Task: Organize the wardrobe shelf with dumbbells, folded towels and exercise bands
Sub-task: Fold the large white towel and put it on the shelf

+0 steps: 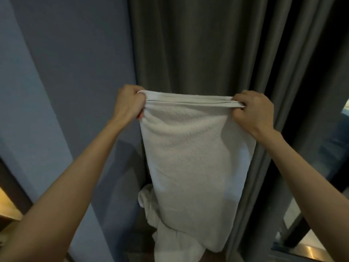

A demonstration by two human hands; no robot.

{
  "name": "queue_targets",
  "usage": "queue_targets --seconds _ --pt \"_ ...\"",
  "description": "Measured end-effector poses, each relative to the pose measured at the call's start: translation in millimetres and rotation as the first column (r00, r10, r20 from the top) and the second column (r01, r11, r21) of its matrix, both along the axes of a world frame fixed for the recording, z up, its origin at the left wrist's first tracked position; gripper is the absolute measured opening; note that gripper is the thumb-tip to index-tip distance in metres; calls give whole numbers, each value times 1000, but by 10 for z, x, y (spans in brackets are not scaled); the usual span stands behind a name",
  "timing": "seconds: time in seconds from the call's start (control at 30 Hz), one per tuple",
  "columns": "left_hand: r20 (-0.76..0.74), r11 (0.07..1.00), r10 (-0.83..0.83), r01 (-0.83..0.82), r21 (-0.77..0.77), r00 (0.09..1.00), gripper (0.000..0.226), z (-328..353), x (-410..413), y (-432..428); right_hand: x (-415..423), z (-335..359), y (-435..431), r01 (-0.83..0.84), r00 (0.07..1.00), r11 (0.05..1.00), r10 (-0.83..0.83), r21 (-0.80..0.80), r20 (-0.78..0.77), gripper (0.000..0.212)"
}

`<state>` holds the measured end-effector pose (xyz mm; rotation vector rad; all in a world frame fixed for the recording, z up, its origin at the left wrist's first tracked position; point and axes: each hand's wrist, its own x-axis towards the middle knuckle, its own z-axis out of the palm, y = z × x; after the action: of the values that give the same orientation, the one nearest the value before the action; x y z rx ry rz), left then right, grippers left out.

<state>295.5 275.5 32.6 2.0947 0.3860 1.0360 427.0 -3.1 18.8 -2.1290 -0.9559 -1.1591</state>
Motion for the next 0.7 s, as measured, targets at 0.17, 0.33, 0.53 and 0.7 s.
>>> queue_targets --seconds 0.17,0.33,0.53,0.7 --pt "129 994 55 -41 -103 990 16 -85 -193 -282 -250 -133 -254 -75 993 988 86 133 -82 41" --pt "141 979 144 -121 -164 979 15 -61 -443 -496 -400 -95 -474 -182 964 970 209 164 -165 25" --pt "-3 975 162 -161 -154 987 23 -60 -482 -469 -156 2 -374 -241 934 968 211 -73 -288 18" --pt "-188 976 115 -147 -162 975 23 -53 -93 -210 339 -78 -55 -174 964 943 103 -285 -247 12"
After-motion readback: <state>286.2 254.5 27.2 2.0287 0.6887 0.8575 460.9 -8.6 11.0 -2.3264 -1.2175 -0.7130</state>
